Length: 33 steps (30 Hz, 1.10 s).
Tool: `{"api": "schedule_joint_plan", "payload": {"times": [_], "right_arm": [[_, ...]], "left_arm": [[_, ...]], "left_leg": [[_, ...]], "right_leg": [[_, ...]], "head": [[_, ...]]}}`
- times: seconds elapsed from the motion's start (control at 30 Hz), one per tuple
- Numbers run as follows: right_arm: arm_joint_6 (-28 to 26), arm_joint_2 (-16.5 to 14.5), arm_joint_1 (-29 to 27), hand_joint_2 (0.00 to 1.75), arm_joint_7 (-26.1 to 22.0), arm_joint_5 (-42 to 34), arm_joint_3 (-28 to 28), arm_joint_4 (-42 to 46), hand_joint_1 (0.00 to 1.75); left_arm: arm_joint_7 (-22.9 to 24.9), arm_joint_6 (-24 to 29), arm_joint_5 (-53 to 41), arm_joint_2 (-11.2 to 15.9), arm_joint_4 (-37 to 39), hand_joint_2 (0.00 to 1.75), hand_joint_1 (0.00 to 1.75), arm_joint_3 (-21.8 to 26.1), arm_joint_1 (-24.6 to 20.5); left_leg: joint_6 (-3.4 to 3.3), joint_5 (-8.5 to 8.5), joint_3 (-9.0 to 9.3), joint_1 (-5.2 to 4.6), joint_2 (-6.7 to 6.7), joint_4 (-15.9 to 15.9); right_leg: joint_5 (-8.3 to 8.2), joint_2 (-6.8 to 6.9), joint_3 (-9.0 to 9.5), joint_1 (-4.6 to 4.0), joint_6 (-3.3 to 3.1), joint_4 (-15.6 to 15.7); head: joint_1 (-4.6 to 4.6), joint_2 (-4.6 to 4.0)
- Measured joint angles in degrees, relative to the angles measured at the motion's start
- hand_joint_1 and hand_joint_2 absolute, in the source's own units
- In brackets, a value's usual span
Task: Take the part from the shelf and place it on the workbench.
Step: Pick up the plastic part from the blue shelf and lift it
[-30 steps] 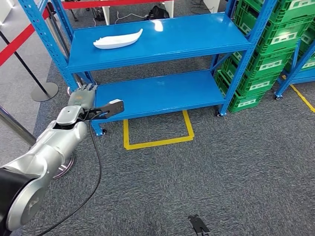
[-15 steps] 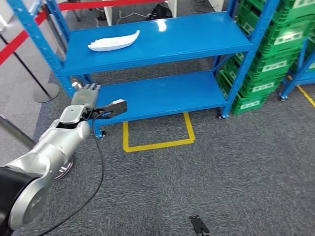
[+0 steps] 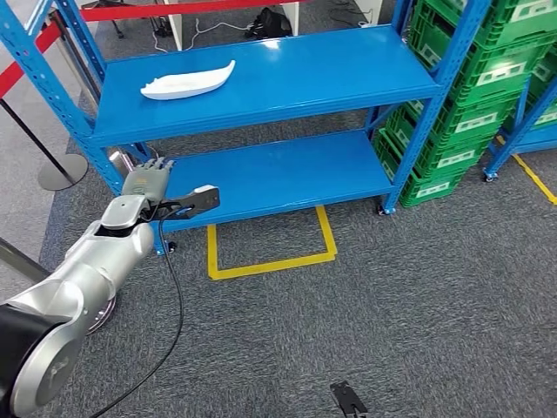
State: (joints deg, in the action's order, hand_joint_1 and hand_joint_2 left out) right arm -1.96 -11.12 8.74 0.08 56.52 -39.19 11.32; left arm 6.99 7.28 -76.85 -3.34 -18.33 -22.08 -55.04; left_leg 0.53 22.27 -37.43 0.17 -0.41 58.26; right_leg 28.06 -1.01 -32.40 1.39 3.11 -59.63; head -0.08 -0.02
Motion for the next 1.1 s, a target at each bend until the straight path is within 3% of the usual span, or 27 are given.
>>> {"api": "schedule_joint_plan", "payload": {"times": [0.1, 0.2, 0.27, 0.3, 0.37, 0.43, 0.47, 0.5, 0.6, 0.7, 0.77, 0.8, 0.83, 0.9, 0.93, 0.97, 1.1], "right_arm": [[0.01, 0.02, 0.3, 1.75, -0.02, 0.0, -0.02, 0.04, 0.0], [0.03, 0.02, 0.21, 1.75, -0.02, 0.0, -0.03, 0.04, 0.0], [0.03, 0.02, -0.02, 1.75, 0.0, 0.0, -0.05, 0.04, 0.0], [0.03, 0.02, -0.09, 1.75, 0.0, 0.0, -0.06, 0.04, 0.0], [0.03, 0.02, -0.2, 1.75, -0.01, 0.0, -0.08, 0.04, 0.0], [0.04, 0.02, -0.29, 1.75, -0.02, 0.0, -0.13, 0.0, 0.0], [0.04, 0.04, -0.3, 1.75, 0.01, -0.01, -0.16, -0.02, 0.0], [0.04, 0.06, -0.25, 1.75, 0.02, -0.01, -0.2, -0.03, 0.0], [0.02, 0.13, -0.14, 1.75, -0.02, 0.0, -0.31, -0.01, 0.0], [0.03, 0.13, -0.64, 1.75, -0.06, 0.01, -0.36, -0.06, 0.0], [0.03, 0.13, -1.17, 1.75, -0.02, 0.01, -0.41, -0.09, 0.0], [0.03, 0.13, -1.31, 1.75, 0.0, 0.02, -0.44, -0.09, 0.0], [0.04, 0.12, -1.33, 1.75, -0.01, 0.04, -0.46, -0.09, 0.0], [0.05, 0.11, -1.22, 1.75, -0.02, 0.06, -0.48, -0.1, 0.0], [0.05, 0.11, -1.13, 1.75, -0.02, 0.07, -0.48, -0.1, 0.0], [0.03, 0.13, -1.02, 1.75, -0.01, 0.06, -0.49, -0.09, 0.0], [-0.04, 0.17, -0.14, 1.75, -0.03, 0.08, -0.56, -0.06, 0.0]], "left_arm": [[0.06, 0.06, -0.02, 0.05, 0.0, 0.0, 0.0, 0.04, -0.09], [0.18, 0.04, -0.03, 0.23, 0.15, 0.0, 0.0, 0.09, 0.67], [0.18, 0.02, -0.04, 0.29, 0.31, 0.0, 0.0, 0.1, 1.59], [0.18, 0.02, -0.04, 0.31, 0.36, 0.0, 0.0, 0.1, 1.83], [0.18, 0.02, -0.06, 0.26, 0.4, 0.0, 0.0, 0.11, 1.75], [0.18, 0.01, -0.08, 0.2, 0.46, 0.0, 0.0, 0.11, 1.54], [0.18, -0.01, -0.1, 0.2, 0.49, 0.0, 0.0, 0.11, 1.47], [0.18, -0.01, -0.11, 0.14, 0.48, 0.0, 0.0, 0.12, 1.35], [0.18, 0.05, -0.15, -0.07, 0.37, 0.0, 0.0, 0.16, 0.98], [0.18, -0.03, -0.15, -0.08, 0.82, 0.0, 0.0, 0.17, 2.64], [0.18, -0.09, -0.15, -0.07, 1.18, 0.0, 0.0, 0.18, 3.79], [0.18, -0.08, -0.15, -0.07, 1.26, 0.0, 0.0, 0.19, 3.85], [0.18, -0.06, -0.15, -0.04, 1.28, 0.0, 0.0, 0.19, 3.61], [0.18, -0.04, -0.15, 0.11, 1.31, 0.0, 0.0, 0.21, 2.97], [0.18, -0.02, -0.16, 0.22, 1.33, 0.0, 0.0, 0.21, 2.76], [0.18, 0.04, -0.23, 0.27, 1.33, 0.0, 0.0, 0.22, 2.64], [0.18, 0.8, -0.64, 0.42, 1.05, 0.0, 0.0, 0.25, 1.16]], "left_leg": [[-0.45, 1.27, 1.46, 0.4, -0.18, -1.19], [-1.14, 2.34, 3.02, 0.26, -0.43, -1.37], [-1.29, 3.34, 4.2, 0.05, -0.53, -1.37], [-1.29, 3.89, 4.89, -0.01, -0.58, -1.37], [-1.14, 5.06, 6.34, -0.06, -0.63, -1.38], [-0.73, 6.01, 7.22, -0.16, -0.71, -1.45], [-0.45, 6.33, 7.39, -0.2, -0.71, -1.52], [-0.18, 6.5, 7.57, -0.24, -0.7, -1.71], [0.68, 6.94, 7.34, -0.28, -0.42, -0.24], [1.79, 10.4, 3.92, 0.03, -0.15, 8.21], [2.14, 12.55, 1.27, 0.35, -0.12, 11.61], [2.19, 11.96, 0.45, 0.47, -0.11, 10.99], [2.21, 9.8, 0.15, 0.54, -0.07, 8.75], [2.23, 2.43, 0.35, 0.55, 0.27, 1.82], [1.99, -0.06, 0.67, 0.43, 0.47, -1.14], [1.61, -1.53, 0.82, 0.32, 0.63, -2.89], [-0.42, -0.23, 1.76, 0.32, 0.49, -3.41]], "right_leg": [[1.34, 0.5, -0.22, -0.04, 0.84, -1.23], [5.1, 0.68, -5.53, -0.22, 1.0, -11.21], [5.63, 0.67, -9.01, -0.5, 0.85, -15.22], [4.17, 0.67, -9.56, -0.67, 0.68, -14.19], [-1.97, 0.68, -8.73, -0.98, 0.12, -7.27], [-6.07, 0.7, -7.39, -1.33, -0.6, -1.21], [-6.58, 0.69, -7.03, -1.51, -1.0, 0.1], [-5.96, 0.71, -6.65, -1.65, -1.38, 0.46], [-5.51, 0.62, -4.92, -1.15, -2.32, 1.82], [-4.61, 0.37, -1.64, -0.52, -2.51, 3.63], [-3.64, 0.19, 0.33, -0.25, -2.3, 4.28], [-3.13, 0.14, 1.09, -0.14, -2.18, 4.39], [-2.63, 0.11, 1.72, -0.05, -2.03, 4.42], [-1.63, 0.08, 2.7, 0.04, -1.5, 4.35], [-1.17, 0.04, 2.93, 0.02, -1.12, 4.31], [-0.77, 0.01, 3.09, -0.02, -0.71, 4.27], [0.89, 0.36, 3.57, -0.12, 0.7, 3.29]], "head": [[0.25, 0.0], [0.65, 0.0], [0.72, 0.0], [0.74, 0.0], [0.81, 0.0], [0.84, 0.0], [0.82, 0.0], [0.8, 0.01], [0.71, 0.02], [0.61, 0.02], [0.49, 0.02], [0.48, 0.01], [0.46, 0.02], [0.42, 0.01], [0.35, 0.01], [0.29, 0.01], [0.28, 0.02]]}}
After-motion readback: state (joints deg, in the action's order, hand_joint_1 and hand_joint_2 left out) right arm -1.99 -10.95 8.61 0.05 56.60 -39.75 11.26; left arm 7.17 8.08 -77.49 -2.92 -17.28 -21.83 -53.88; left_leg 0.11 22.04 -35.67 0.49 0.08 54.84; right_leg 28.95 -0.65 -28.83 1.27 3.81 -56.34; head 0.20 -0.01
